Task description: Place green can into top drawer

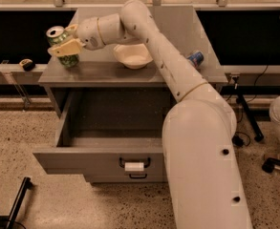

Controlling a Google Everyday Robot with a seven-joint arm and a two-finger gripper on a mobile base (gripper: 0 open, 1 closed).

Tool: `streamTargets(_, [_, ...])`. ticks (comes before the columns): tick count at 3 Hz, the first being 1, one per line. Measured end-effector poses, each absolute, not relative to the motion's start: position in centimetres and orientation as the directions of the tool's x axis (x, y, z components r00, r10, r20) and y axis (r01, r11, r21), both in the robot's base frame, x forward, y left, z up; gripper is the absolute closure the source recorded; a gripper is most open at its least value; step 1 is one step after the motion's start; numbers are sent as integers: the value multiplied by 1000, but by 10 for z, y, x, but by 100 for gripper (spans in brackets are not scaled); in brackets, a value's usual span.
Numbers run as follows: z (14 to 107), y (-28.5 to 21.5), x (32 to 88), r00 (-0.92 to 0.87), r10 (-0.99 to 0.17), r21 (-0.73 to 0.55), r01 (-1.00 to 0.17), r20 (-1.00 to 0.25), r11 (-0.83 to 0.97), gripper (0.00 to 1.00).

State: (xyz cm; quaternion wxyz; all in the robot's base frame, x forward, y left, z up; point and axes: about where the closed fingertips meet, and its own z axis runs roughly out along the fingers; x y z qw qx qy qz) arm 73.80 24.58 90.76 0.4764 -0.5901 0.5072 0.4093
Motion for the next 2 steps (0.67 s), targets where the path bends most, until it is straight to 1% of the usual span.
streamTargets(1, [933,228,725,266,-130,-260,-964,-955,-60,84])
streamTargets(2, [965,182,710,348,-155,-350,-937,-925,-9,100])
